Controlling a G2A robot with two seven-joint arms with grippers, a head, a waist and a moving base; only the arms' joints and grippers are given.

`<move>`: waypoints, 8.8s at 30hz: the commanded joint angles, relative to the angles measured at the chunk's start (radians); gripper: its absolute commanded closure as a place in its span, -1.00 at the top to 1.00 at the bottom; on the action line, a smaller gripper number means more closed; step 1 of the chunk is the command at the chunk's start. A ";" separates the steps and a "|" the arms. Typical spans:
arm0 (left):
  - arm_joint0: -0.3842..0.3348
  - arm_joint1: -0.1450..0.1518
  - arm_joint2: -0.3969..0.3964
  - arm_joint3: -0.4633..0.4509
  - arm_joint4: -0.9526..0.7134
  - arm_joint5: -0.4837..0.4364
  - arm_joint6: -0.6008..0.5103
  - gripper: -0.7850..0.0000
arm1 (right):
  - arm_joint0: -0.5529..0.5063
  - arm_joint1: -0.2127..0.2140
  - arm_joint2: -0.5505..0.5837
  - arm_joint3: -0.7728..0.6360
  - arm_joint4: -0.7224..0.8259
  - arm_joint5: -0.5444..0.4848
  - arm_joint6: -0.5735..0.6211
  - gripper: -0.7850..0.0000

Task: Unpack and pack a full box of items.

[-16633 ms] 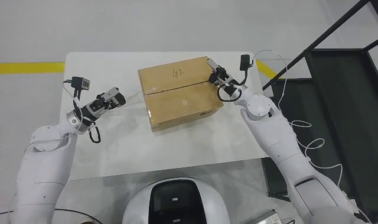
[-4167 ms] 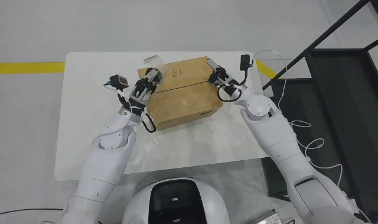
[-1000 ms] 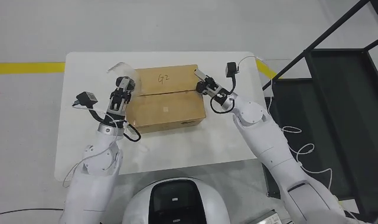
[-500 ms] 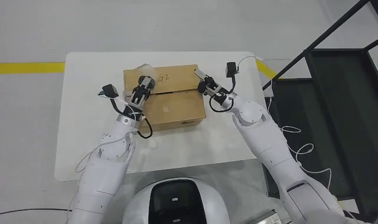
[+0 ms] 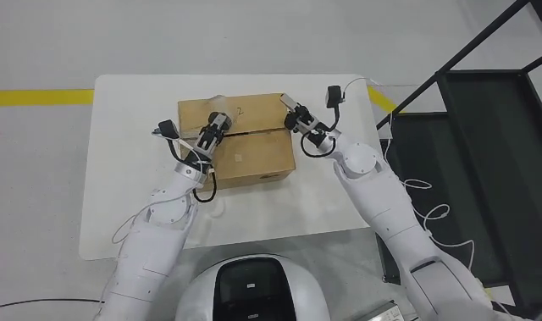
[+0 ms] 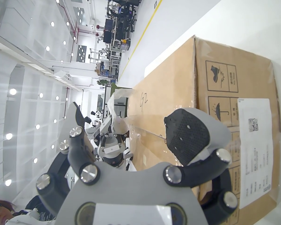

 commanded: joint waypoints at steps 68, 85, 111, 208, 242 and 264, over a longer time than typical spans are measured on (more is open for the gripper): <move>0.099 0.058 -0.243 -0.266 -0.063 0.297 -0.152 1.00 | -0.166 0.007 0.198 -0.150 -0.020 -0.096 -0.195 1.00; 0.021 0.053 -0.166 -0.183 -0.054 0.317 -0.195 1.00 | -0.163 0.003 0.201 -0.145 -0.033 -0.096 -0.193 1.00; -0.135 0.026 0.021 -0.031 -0.086 0.260 -0.317 1.00 | -0.151 -0.004 0.204 -0.127 -0.028 -0.101 -0.171 1.00; 0.192 0.103 -0.543 -0.264 -0.314 0.047 -0.078 1.00 | 0.531 -0.374 -0.586 0.491 0.196 0.012 0.264 1.00; 0.192 0.103 -0.543 -0.264 -0.314 0.047 -0.078 1.00 | 0.345 -0.267 -0.351 0.252 -0.006 0.266 0.183 1.00; 0.192 0.103 -0.543 -0.264 -0.314 0.047 -0.078 1.00 | -0.012 -0.137 -0.012 -0.196 -0.206 0.480 -0.009 1.00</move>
